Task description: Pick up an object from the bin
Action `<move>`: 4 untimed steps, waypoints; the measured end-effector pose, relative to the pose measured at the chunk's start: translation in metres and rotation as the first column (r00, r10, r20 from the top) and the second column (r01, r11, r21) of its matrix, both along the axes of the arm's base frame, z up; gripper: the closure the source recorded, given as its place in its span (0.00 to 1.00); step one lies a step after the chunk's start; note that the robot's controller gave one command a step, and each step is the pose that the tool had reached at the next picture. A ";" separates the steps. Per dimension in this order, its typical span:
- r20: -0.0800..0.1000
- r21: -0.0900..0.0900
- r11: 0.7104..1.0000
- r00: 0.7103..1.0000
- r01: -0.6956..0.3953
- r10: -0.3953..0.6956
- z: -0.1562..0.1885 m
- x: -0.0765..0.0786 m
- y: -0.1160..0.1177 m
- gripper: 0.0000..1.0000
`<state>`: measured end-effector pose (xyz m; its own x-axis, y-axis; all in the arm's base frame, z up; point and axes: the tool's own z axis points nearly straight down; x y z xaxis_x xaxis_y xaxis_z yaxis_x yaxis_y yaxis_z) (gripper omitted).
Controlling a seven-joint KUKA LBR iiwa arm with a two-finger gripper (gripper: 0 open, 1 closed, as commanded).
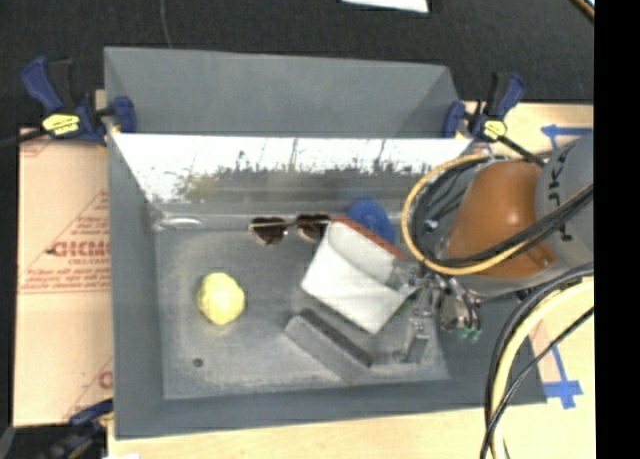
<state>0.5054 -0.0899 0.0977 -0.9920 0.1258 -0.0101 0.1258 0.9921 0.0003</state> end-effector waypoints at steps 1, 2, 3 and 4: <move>0.006 -0.001 1.000 1.000 -0.017 0.017 0.019 0.018 -0.010 1.00; 0.006 -0.001 1.000 1.000 -0.018 0.018 0.019 0.018 -0.010 1.00; 0.011 -0.005 0.993 0.993 -0.114 0.114 0.058 0.008 0.006 1.00; -0.002 0.001 0.995 0.995 -0.095 0.095 0.076 0.008 0.002 1.00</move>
Offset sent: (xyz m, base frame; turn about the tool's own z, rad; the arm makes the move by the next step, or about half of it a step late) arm 0.0000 0.0000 0.0000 0.0000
